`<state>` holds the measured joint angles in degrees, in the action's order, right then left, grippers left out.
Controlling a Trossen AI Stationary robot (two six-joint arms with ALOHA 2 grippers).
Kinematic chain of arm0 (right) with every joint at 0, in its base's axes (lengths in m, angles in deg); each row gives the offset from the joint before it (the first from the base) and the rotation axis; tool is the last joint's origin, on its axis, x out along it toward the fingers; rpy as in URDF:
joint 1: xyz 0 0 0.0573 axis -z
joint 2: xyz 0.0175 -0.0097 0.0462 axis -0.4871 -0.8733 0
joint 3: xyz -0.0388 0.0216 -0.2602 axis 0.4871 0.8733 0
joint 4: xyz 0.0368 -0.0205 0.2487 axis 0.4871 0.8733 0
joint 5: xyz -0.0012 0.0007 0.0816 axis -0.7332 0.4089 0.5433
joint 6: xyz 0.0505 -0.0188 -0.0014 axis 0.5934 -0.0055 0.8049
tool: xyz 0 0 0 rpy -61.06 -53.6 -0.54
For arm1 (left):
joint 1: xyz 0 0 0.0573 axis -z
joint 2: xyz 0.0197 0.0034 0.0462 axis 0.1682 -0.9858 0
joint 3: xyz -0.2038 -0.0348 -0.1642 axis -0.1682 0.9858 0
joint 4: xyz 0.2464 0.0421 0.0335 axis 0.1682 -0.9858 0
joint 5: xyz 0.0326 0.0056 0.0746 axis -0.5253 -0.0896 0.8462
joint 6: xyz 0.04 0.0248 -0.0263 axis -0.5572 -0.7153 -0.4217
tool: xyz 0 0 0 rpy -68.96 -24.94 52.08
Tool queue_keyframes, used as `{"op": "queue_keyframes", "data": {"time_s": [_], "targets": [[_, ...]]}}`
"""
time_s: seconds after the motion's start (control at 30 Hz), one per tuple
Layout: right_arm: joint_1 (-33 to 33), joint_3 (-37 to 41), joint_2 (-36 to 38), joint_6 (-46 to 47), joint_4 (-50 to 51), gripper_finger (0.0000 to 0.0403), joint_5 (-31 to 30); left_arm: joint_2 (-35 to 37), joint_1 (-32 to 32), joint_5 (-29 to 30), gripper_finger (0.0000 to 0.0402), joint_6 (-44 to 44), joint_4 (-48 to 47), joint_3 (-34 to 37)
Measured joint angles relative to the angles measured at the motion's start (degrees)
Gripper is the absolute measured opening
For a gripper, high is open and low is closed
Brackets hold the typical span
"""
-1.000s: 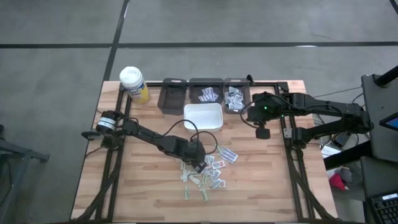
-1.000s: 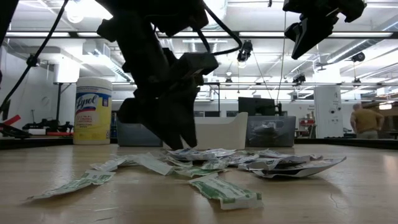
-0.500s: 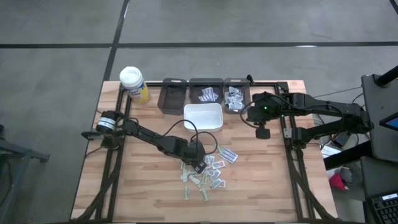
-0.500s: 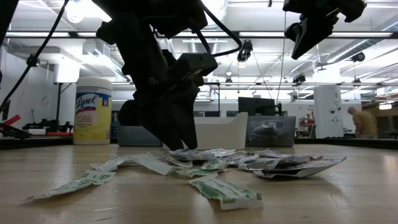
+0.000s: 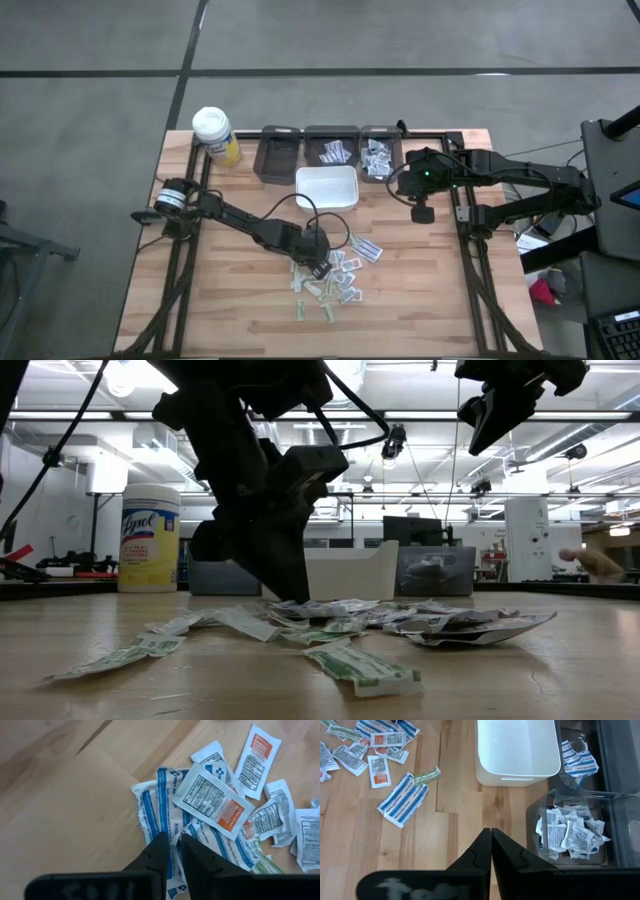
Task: Pick & Place First Aid Supplies
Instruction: Put the blue bandage pack into the middle black bin
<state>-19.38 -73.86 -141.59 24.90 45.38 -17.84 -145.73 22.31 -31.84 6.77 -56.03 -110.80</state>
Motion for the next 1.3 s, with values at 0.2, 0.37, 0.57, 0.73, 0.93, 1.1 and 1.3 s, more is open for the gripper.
{"op": "queue_keyframes", "data": {"time_s": [0.2,0.37,0.57,0.73,0.93,1.1,1.3], "targets": [[0.0,0.0,-0.01,0.28,0.0,0.0008,0.01,0.0,0.0,0.34,0.0021,0.1,0.05,0.0],[0.0,0.07,-0.01,0.44,0.01,0.0008,-0.01,0.0,0.0,0.33,0.0003,0.24,0.17,0.0],[0.0,0.17,-0.01,0.44,0.02,0.0008,0.0,0.0,0.0,0.31,0.0,-0.67,0.28,-0.4],[0.0,0.18,-0.01,0.44,0.03,0.0008,-0.01,0.62,0.0,0.15,0.0,-1.0,0.33,-1.45],[-0.02,0.42,0.0,0.44,0.12,0.0008,0.0,2.43,0.02,-0.83,0.0,-2.28,-6.23,-4.53],[-0.02,0.5,-0.01,0.24,0.1,0.0008,-0.01,2.64,0.0,-0.75,0.0,-3.34,-21.12,-10.34],[-0.01,0.74,0.01,-0.04,0.04,0.0008,-0.02,2.64,-0.04,7.68,0.0,-6.77,-31.59,-18.59]]}}
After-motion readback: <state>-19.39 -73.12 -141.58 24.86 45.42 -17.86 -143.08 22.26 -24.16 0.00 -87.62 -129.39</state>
